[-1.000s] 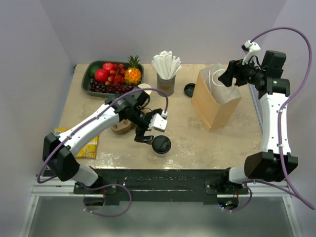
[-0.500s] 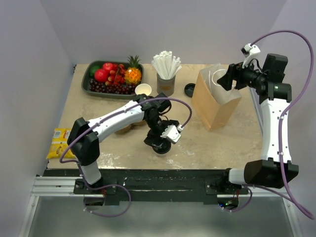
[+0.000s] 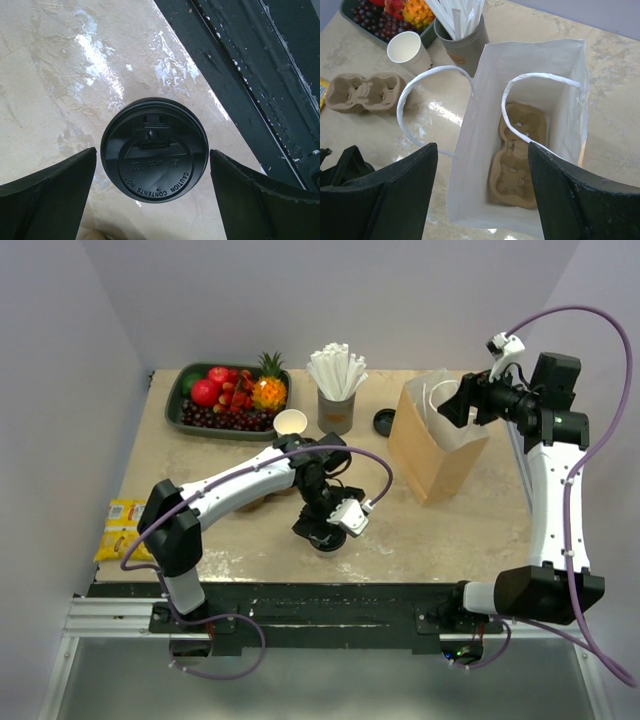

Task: Pack the takeout coffee

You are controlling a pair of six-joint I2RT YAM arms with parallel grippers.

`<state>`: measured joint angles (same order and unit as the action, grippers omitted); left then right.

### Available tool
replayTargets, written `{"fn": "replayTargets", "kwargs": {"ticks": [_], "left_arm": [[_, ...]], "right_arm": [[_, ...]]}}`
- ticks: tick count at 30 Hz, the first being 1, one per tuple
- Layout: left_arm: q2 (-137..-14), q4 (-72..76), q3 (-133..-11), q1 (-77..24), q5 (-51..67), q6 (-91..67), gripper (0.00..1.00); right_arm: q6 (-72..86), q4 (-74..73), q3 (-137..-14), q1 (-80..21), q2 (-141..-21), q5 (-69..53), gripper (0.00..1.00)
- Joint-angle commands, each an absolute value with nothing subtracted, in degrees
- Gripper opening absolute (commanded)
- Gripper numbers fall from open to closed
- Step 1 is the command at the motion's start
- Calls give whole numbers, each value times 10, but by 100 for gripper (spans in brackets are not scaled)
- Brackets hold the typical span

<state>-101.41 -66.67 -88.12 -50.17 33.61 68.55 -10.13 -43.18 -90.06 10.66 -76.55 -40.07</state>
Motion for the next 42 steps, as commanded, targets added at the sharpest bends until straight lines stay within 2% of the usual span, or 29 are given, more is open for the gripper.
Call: {"fn": "replayTargets", "kwargs": {"ticks": [1,12,21,28,36,42], "left_arm": [[-1009,-658,-875,-509,334,685,100],[-994,-644,-847,-509,321,677,92],[-990,-637,-846,-509,309,670,80],[-965,-621,-840,-509,315,649,77],[-942,-601,-831,-506,310,621,74],[-929,-582,-825,-502,314,600,74]], "right_arm": [[-104,-419,-907,109,-762,-415,76],[-100,-417,-905,110,-765,-418,75],[-103,-437,-932,111,-779,-393,75],[-118,-498,-1035,113,-818,-373,76],[-143,-549,-1074,115,-860,-302,75],[-162,-555,-1086,120,-897,-286,68]]}}
